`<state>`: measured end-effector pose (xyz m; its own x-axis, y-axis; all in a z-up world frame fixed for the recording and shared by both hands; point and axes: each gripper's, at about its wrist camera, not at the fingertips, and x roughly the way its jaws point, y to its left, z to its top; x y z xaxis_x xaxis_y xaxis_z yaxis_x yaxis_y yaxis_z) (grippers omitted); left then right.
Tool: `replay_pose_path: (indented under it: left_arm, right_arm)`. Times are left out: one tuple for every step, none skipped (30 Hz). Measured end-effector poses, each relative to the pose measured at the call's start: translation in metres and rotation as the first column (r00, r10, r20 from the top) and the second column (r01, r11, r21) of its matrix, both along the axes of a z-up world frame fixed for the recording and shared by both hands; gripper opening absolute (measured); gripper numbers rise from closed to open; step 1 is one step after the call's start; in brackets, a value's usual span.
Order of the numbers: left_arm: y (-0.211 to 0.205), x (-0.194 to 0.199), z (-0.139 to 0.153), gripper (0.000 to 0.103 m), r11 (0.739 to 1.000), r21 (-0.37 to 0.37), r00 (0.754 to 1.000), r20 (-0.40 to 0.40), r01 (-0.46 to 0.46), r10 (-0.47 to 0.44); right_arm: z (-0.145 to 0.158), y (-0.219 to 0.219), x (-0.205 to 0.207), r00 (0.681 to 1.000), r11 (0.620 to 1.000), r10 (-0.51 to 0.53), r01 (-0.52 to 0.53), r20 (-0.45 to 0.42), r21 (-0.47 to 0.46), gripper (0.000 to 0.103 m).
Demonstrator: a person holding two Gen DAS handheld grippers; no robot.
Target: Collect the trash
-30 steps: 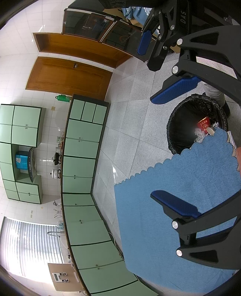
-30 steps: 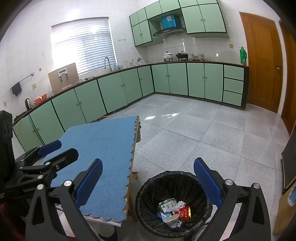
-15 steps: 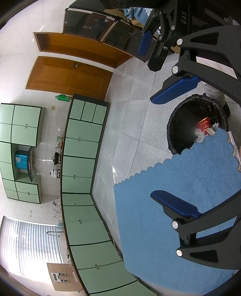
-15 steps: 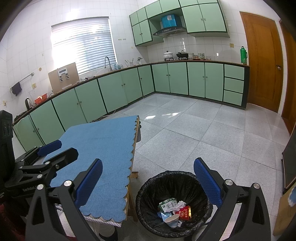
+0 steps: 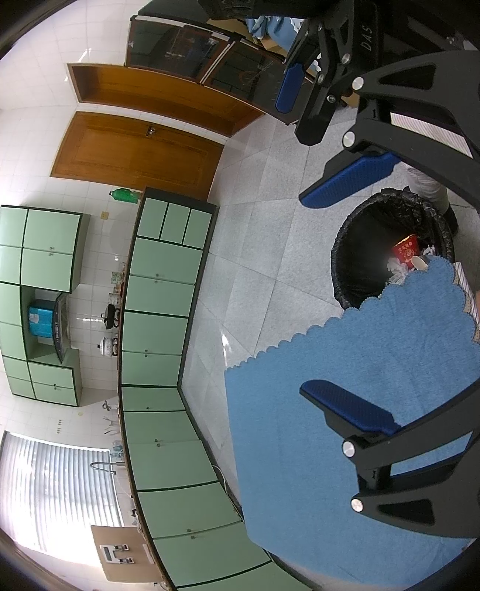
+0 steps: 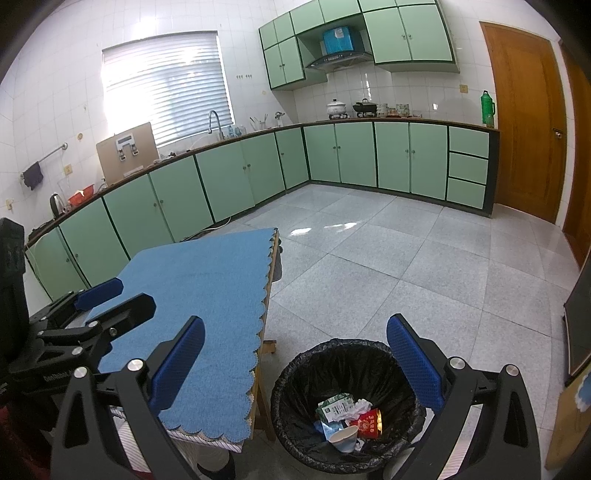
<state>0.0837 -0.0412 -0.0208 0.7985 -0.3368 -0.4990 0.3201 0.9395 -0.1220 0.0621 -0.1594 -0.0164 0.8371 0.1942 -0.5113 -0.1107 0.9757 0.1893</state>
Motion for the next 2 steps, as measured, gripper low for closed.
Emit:
replay_pose_path:
  left_arm:
    - [-0.0003,0.0001,-0.0004,0.091,1.000,0.001,1.000,0.000,0.000,0.000]
    - [-0.0008,0.0002,-0.0006,0.091,1.000,0.001,1.000,-0.001,0.000,0.000]
  right_arm:
    - [0.0001,0.0001,0.0000,1.000,1.000,0.000,0.000,0.000,0.000,0.097]
    - [0.0001,0.0001,0.0000,1.000,1.000,0.000,0.000,0.000,0.000,0.097]
